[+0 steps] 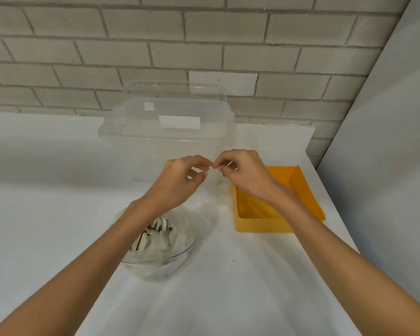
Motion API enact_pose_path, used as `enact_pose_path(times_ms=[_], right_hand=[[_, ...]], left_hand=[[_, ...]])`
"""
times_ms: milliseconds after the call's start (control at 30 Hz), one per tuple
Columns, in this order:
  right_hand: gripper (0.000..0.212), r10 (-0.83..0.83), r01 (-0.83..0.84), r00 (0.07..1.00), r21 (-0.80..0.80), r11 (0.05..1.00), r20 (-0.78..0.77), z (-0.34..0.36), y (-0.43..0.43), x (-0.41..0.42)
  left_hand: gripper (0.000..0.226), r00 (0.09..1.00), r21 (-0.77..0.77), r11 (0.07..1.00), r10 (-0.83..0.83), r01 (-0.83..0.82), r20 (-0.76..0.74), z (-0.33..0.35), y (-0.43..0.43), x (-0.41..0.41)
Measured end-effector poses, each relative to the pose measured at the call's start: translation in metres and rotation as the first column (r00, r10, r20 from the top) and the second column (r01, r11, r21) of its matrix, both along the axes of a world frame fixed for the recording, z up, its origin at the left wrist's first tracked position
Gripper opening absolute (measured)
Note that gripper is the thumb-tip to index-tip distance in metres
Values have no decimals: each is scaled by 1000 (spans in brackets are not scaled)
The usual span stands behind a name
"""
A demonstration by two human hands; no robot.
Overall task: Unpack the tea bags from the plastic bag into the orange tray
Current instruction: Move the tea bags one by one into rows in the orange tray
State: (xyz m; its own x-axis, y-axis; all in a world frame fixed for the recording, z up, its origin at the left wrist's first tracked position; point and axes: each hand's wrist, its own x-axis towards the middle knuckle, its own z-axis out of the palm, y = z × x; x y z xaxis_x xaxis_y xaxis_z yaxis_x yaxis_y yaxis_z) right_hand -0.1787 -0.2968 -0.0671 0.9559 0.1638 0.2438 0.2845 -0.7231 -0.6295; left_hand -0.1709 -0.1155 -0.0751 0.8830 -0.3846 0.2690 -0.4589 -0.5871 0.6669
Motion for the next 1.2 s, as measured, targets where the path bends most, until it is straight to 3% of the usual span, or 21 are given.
enact_pose_path(times_ms=[267,433,633,833,1033,1133,1200], right_hand=[[18,132,-138,978,-24,990,-163,-24,86,-34],[14,-18,-38,951,-172,984,-308,-55,119,-35],[4,-56,1,958,-193,981,-281,-61,131,-35],[7,-57,95,941,100,990,-333,-37,122,-34],[11,65,136,881,382,914,-469,-4,111,-36],[13,71,207,861,474,856,-504,5,111,-35],[12,85,276,842,560,781,-533,9,112,-33]], left_hand=[[11,990,22,998,54,-51,-128,-16,92,-23],[12,983,74,997,24,-11,-181,-29,116,-25],[14,980,68,998,17,-3,-201,-38,127,-21],[12,971,-10,999,36,-40,-235,-35,131,-17],[11,953,-212,974,14,-82,-302,-21,127,-14],[15,980,-263,963,4,-58,-200,-14,123,-18],[29,991,-261,965,-59,25,-123,-10,121,-23]])
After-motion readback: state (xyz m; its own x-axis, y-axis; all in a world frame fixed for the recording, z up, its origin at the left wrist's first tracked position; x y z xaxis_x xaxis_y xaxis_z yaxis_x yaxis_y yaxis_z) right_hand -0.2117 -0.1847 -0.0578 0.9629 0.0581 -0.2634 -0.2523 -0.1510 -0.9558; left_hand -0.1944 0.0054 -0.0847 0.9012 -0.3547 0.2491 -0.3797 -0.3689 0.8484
